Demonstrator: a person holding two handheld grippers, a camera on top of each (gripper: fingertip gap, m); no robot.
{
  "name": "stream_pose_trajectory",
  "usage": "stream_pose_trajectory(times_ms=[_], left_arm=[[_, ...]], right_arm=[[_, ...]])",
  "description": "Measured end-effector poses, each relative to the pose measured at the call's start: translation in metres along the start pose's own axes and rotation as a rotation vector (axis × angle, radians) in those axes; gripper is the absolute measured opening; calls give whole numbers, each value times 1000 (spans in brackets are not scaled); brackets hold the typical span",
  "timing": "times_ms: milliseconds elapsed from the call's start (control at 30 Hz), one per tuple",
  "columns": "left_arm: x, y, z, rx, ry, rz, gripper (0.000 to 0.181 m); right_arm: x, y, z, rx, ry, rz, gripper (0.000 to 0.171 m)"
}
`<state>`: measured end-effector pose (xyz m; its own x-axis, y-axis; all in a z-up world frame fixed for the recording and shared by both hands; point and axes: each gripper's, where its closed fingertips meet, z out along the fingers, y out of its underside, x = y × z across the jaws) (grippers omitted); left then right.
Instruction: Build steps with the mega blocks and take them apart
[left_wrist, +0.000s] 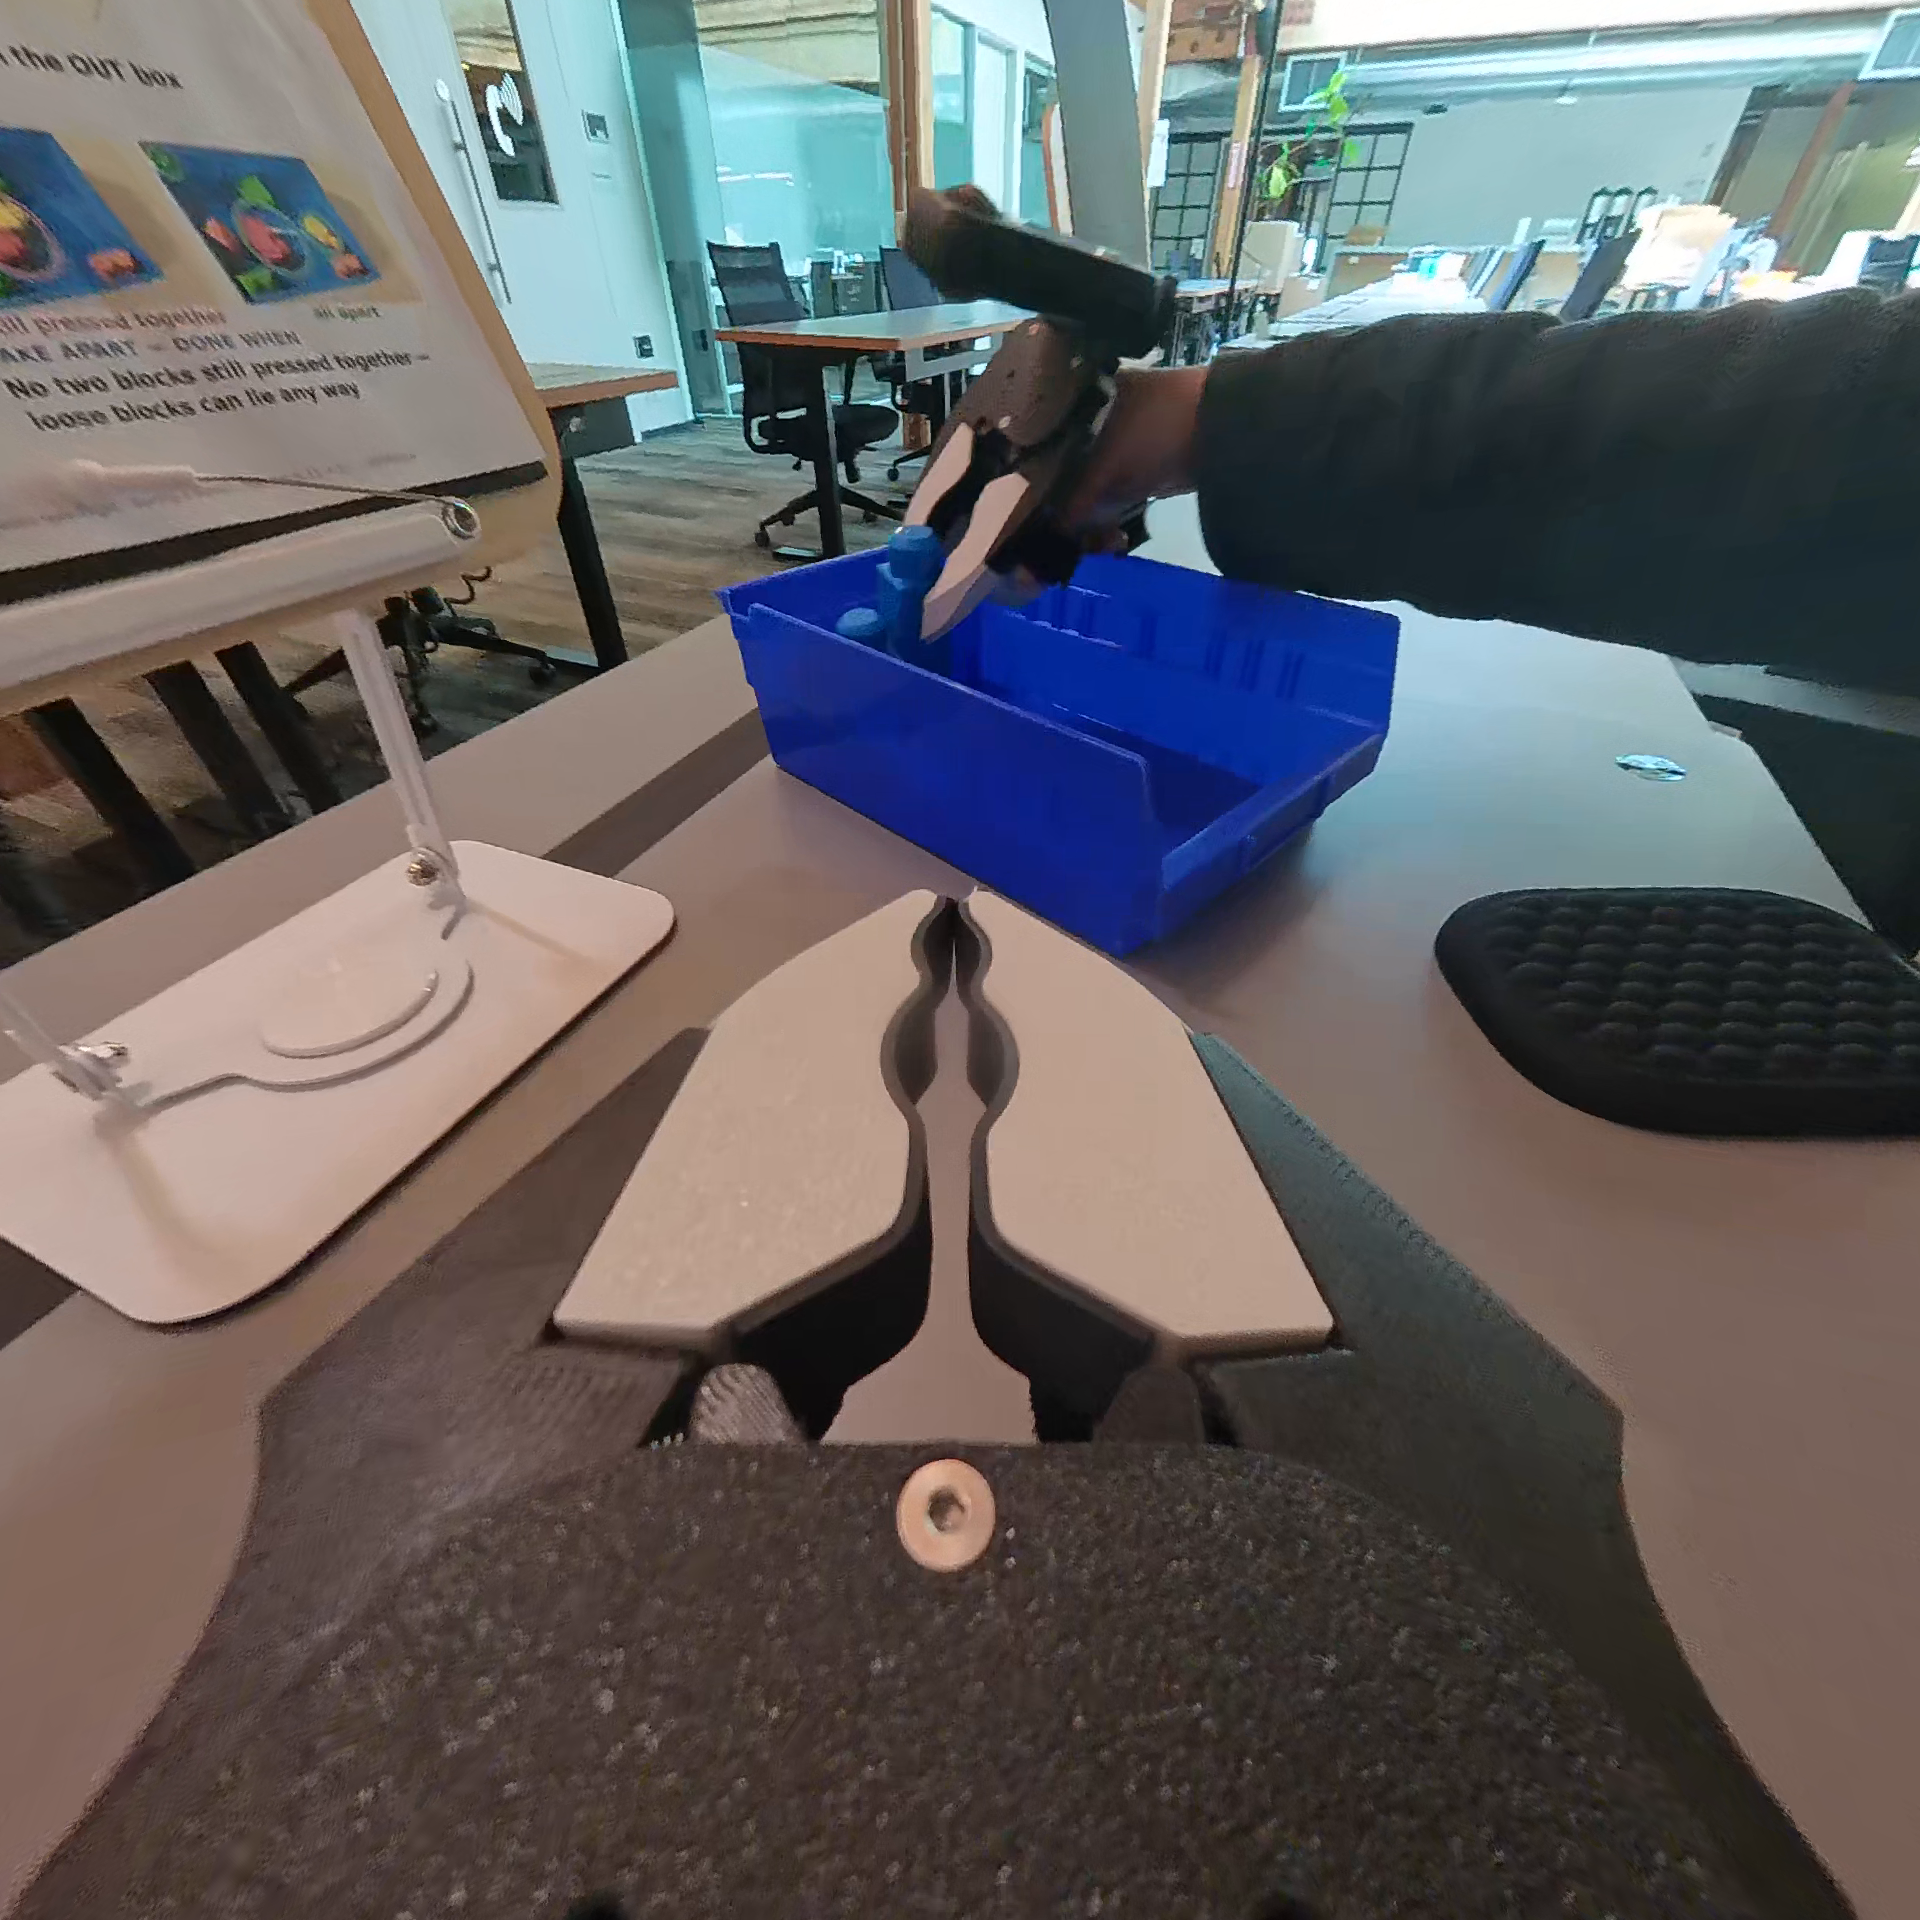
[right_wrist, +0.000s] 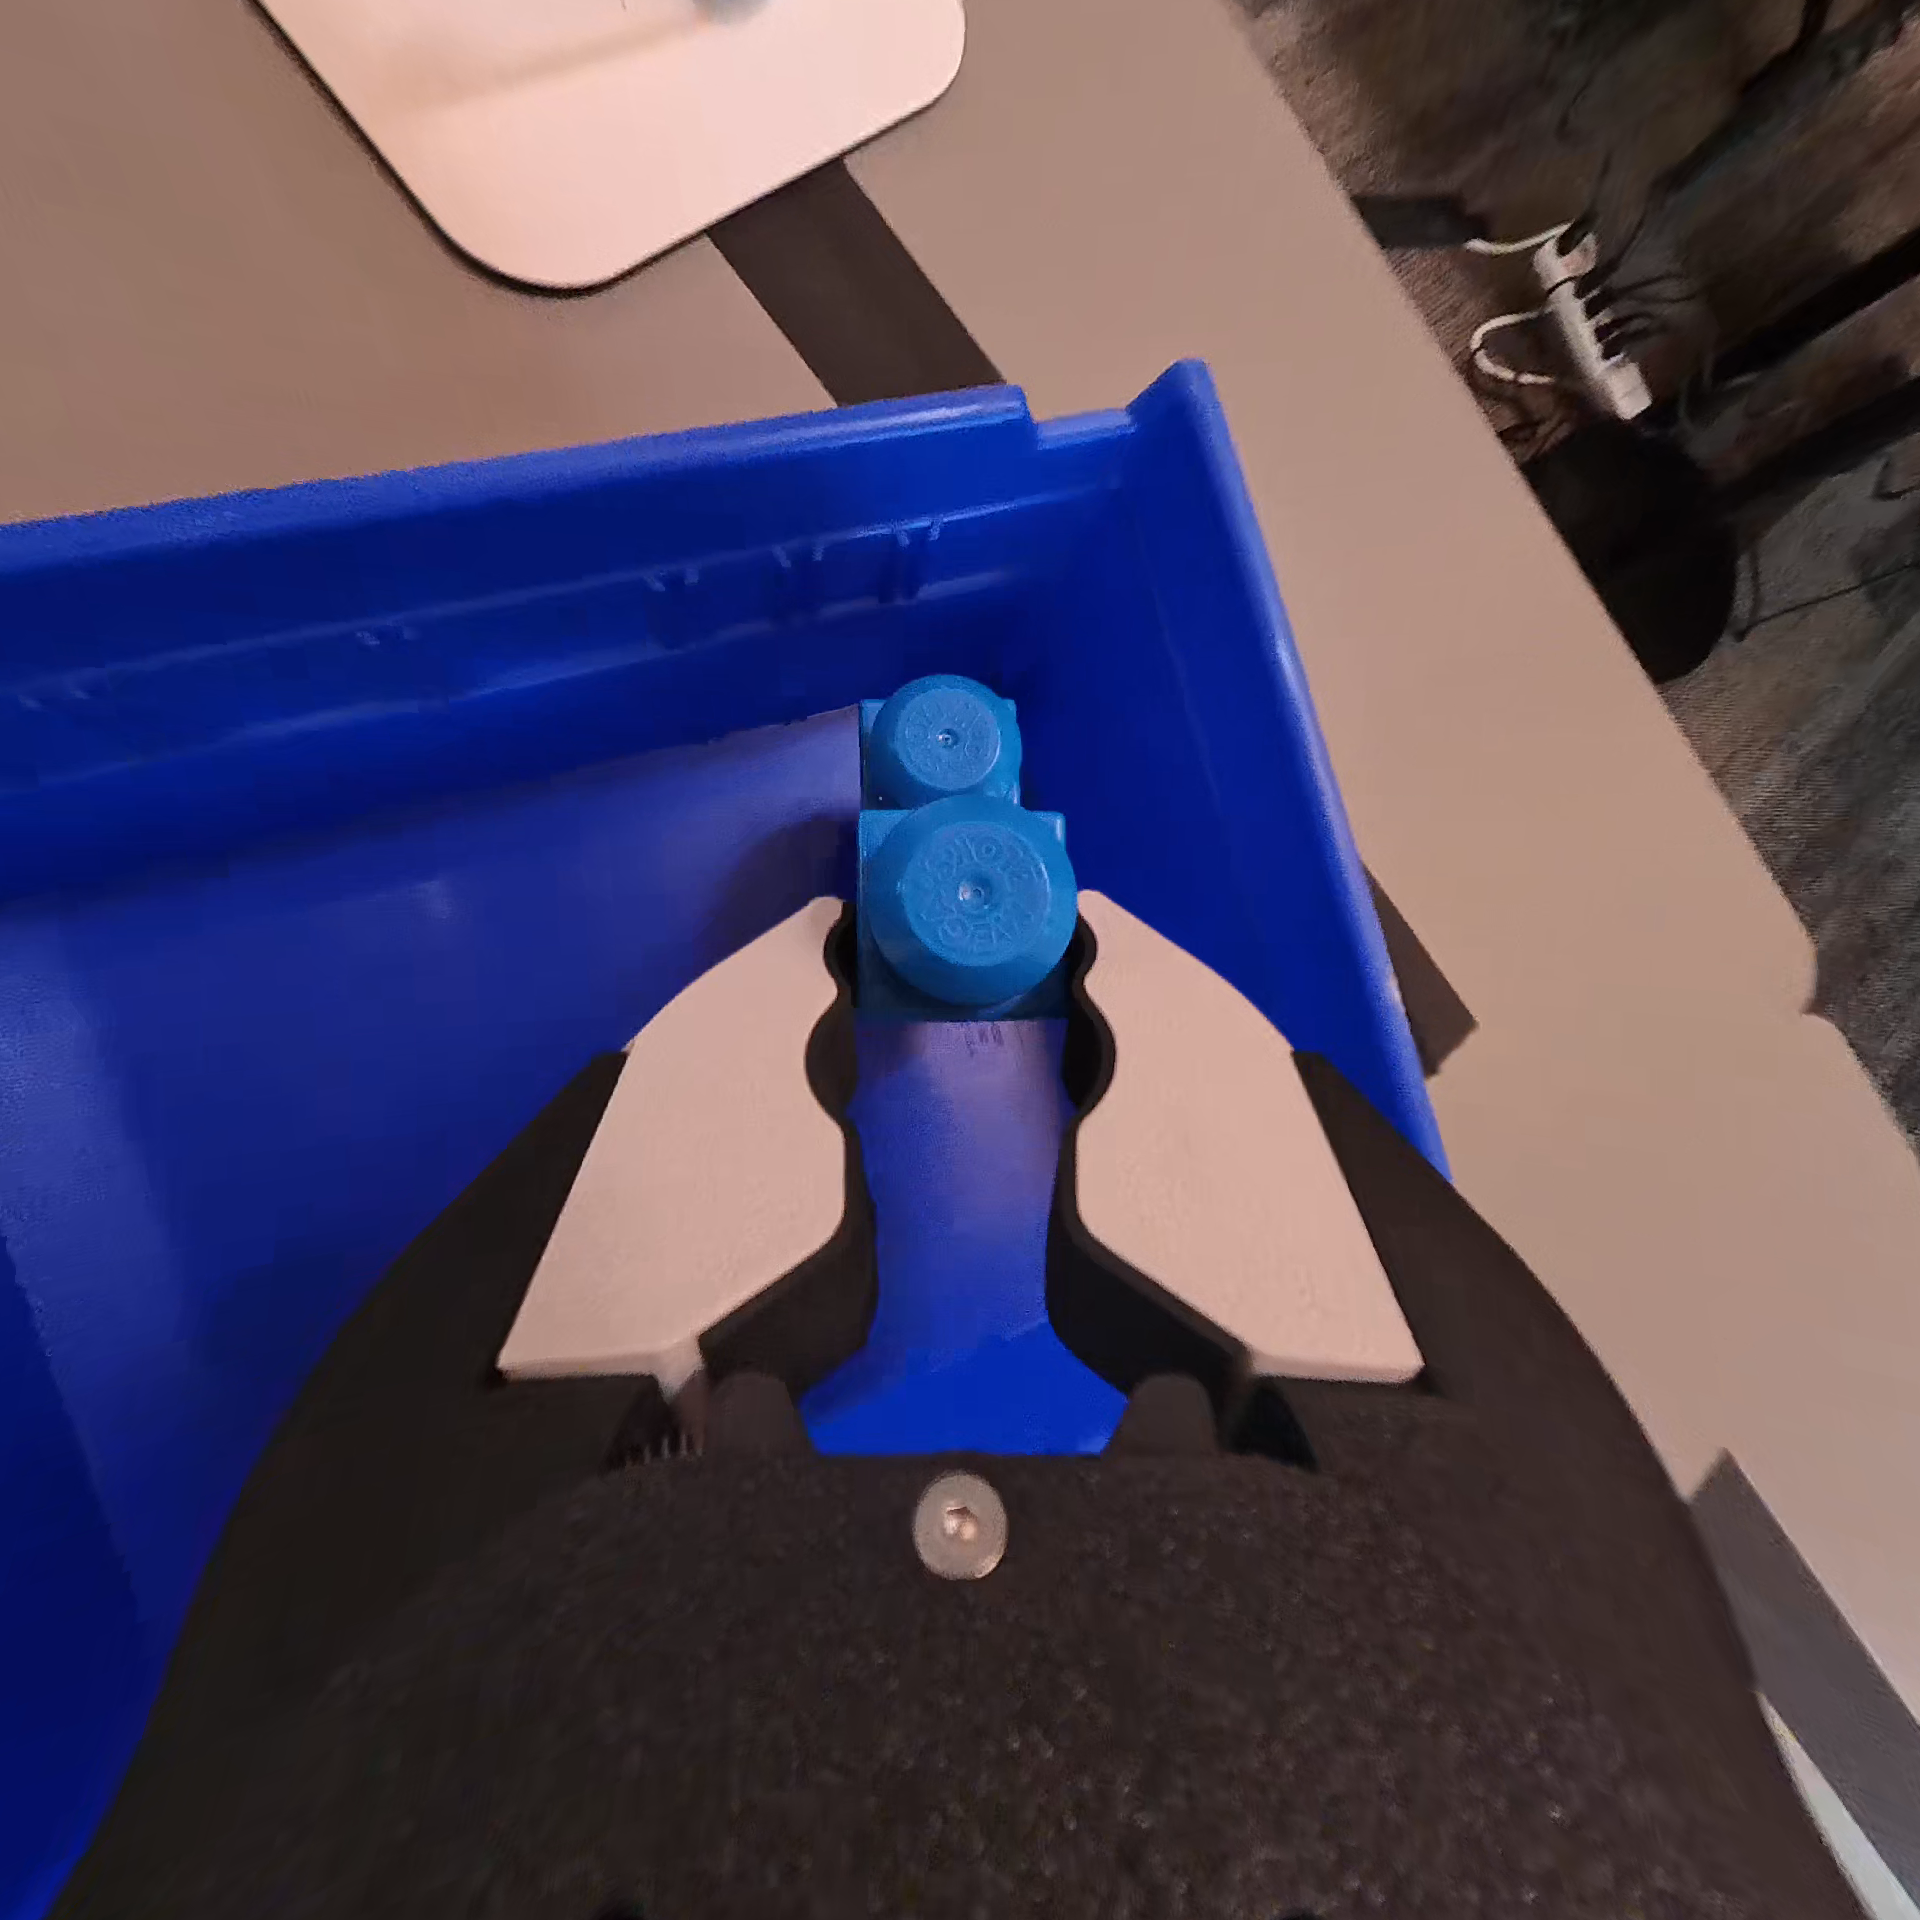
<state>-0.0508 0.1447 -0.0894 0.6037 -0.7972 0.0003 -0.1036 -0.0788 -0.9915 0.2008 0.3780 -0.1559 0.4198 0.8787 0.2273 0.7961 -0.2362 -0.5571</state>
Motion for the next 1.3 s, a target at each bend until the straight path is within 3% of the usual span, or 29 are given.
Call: stream_pose_trajectory(times_ms=[133, 533, 867, 933, 1000, 1300], left_arm=[[1, 7, 4, -20, 11, -2, 0], [-1, 15, 8, -27, 14, -34, 0], [-2, 18, 8, -35, 13, -35, 0], [-2, 17, 8, -35, 13, -34, 0], [-2, 17, 8, -33, 14, -36, 0], [0, 19, 9, -44, 24, -41, 0]], right_arm=[[-1, 2, 21, -28, -43, -32, 36], [5, -4, 40, -43, -58, -74, 37], [12, -4, 26, -103, -35, -67, 50], [13, -4, 22, -115, -26, -77, 49], [14, -2, 20, -134, -16, -87, 37], [20, -9, 25, -170, 62, -261, 38]])
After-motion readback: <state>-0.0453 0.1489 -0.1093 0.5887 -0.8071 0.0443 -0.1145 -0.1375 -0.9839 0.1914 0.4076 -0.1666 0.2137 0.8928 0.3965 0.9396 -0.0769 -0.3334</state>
